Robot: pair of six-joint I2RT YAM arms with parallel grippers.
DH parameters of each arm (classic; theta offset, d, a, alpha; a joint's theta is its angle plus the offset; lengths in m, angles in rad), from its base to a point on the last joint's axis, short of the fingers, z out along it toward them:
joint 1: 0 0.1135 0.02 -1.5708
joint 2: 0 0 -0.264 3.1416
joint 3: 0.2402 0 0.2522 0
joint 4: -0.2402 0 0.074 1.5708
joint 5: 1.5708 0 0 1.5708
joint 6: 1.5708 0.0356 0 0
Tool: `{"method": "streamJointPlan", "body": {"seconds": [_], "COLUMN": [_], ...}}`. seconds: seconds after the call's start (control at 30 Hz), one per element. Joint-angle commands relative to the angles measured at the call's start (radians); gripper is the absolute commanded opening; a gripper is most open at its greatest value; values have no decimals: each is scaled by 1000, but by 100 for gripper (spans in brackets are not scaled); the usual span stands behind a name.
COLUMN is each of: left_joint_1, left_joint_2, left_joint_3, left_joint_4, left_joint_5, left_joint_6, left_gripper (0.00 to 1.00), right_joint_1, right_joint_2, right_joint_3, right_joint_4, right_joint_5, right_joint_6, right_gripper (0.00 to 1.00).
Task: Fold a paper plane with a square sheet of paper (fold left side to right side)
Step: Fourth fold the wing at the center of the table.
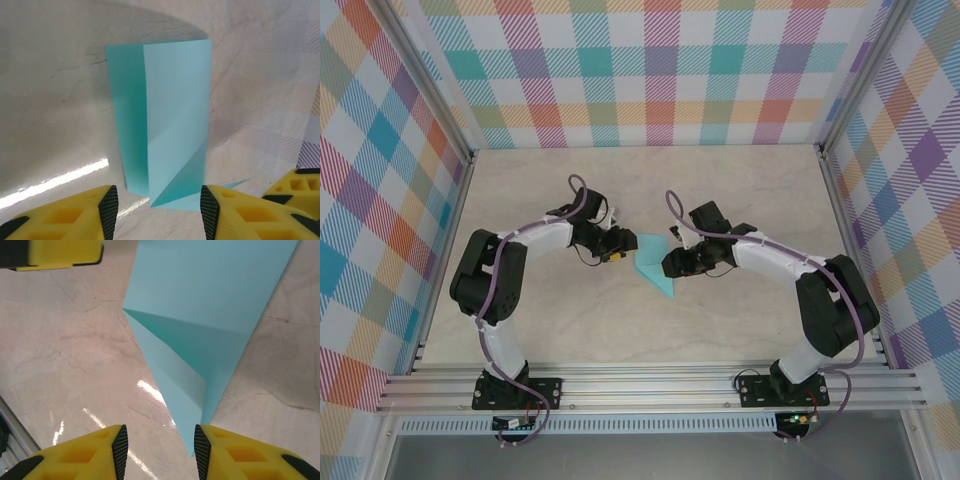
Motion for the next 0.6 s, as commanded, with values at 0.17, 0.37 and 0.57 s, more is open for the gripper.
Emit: {"method": "streamJointPlan", "body": {"seconds": [0.17, 0.37, 0.57], "left_joint_1": [-52, -53, -54], "left_joint_2": [105, 124, 109], "left_joint_3": [101, 140, 147], "left_joint_4": [23, 22, -9], "left_joint_5": [24, 26, 35], "left_joint_6": [-32, -47, -63], "left_gripper": [43, 28, 22], "right_joint_1": [158, 251, 302], "right_joint_2": [-58, 17, 60], "right_joint_3": [-16, -3, -14], "right_joint_4": [-18, 17, 85], "right_joint_5": [264, 417, 549], "right_joint_6": [-77, -99, -104], "right_gripper": [46, 50, 53]}}
